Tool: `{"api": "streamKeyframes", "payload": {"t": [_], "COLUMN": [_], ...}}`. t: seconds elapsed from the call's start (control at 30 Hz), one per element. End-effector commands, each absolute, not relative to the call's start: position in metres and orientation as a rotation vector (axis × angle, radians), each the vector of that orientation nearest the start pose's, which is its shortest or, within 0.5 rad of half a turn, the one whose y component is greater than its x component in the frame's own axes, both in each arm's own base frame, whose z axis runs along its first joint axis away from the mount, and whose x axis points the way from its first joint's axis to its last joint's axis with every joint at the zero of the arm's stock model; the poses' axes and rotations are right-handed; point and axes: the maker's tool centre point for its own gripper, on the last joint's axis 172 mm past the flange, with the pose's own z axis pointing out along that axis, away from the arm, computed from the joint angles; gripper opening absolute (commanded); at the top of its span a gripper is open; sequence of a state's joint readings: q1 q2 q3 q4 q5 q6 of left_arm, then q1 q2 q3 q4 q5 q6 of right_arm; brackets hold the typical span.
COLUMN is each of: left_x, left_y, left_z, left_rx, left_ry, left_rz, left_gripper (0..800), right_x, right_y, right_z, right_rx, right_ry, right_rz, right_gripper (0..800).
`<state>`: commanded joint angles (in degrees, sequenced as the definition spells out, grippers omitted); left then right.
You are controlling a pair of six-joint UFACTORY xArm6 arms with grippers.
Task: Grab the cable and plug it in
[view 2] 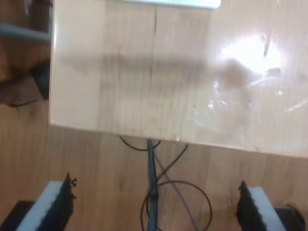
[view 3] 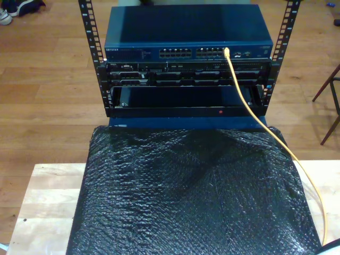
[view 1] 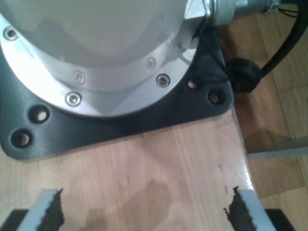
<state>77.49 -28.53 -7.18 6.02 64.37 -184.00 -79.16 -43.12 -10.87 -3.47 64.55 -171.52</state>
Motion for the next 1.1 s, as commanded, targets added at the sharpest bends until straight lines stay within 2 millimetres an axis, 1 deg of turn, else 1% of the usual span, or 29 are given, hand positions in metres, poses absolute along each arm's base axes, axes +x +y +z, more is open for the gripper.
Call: {"api": "streamKeyframes", "payload": {"t": [0.17,0.27,0.37,0.43,0.6,0.77,1.1], "left_x": [0.003,0.003,0.003,0.003,0.003,0.003,0.003], "left_y": [0.114,0.115,0.115,0.115,0.115,0.115,0.115], "left_z": [0.038,0.038,0.038,0.038,0.038,0.038,0.038], "left_rx": [-2.232,-2.231,-2.231,-2.231,-2.231,-2.231,-2.231], "left_ry": [2.781,2.78,2.78,2.78,2.78,2.78,2.78], "left_rz": [-0.428,-0.426,-0.426,-0.426,-0.426,-0.426,-0.426], "left_gripper": [800,800,800,800,800,800,800], "right_x": [0.023,0.02,0.013,0.01,0.009,0.015,0.014], "right_y": [-0.179,-0.177,-0.173,-0.172,-0.171,-0.174,-0.175], "right_z": [0.064,0.05,0.037,0.031,0.022,0.021,0.021], "right_rx": [2.258,2.258,2.291,2.303,2.285,2.267,2.274], "right_ry": [2.422,2.396,2.346,2.316,2.3,2.279,2.266], "right_rz": [0.105,0.089,0.085,0.08,0.067,0.082,0.079], "right_gripper": [799,799,799,800,800,800,800]}}
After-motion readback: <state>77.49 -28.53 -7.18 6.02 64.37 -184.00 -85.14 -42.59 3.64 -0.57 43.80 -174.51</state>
